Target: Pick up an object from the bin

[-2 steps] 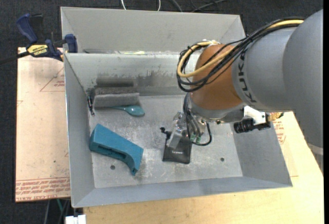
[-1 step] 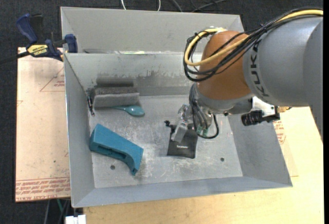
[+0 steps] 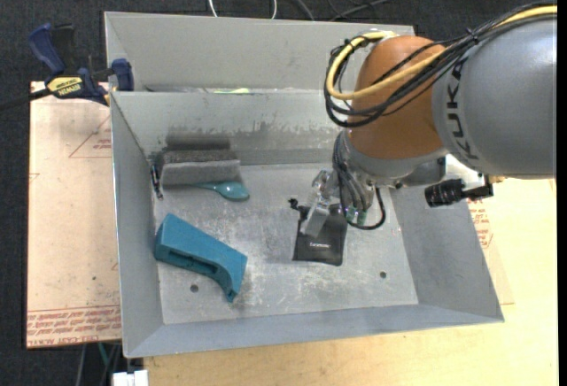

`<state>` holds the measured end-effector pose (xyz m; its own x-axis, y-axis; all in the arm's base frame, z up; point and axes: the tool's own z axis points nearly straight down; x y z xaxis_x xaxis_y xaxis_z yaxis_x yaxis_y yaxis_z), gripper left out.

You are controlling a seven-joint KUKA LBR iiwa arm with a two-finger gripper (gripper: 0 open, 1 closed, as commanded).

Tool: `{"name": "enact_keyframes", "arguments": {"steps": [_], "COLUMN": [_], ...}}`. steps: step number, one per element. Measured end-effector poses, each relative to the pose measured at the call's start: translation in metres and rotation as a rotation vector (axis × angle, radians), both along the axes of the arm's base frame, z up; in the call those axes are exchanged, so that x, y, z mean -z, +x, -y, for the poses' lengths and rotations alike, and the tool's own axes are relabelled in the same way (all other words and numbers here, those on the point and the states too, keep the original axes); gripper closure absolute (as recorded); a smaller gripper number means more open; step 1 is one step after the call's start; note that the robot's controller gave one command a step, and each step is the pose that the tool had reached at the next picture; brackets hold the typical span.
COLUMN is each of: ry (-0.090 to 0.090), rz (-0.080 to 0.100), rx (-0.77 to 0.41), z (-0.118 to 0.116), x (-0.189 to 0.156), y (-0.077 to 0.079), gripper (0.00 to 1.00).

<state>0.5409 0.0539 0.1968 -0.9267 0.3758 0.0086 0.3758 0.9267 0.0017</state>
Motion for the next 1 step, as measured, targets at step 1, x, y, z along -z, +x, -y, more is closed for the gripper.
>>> {"name": "enact_keyframes", "arguments": {"steps": [1], "ry": [0.000], "rz": [-0.003], "rx": [-0.001], "z": [-0.0001], "x": [-0.0147], "y": [-0.0003], "gripper": [1.00]}}
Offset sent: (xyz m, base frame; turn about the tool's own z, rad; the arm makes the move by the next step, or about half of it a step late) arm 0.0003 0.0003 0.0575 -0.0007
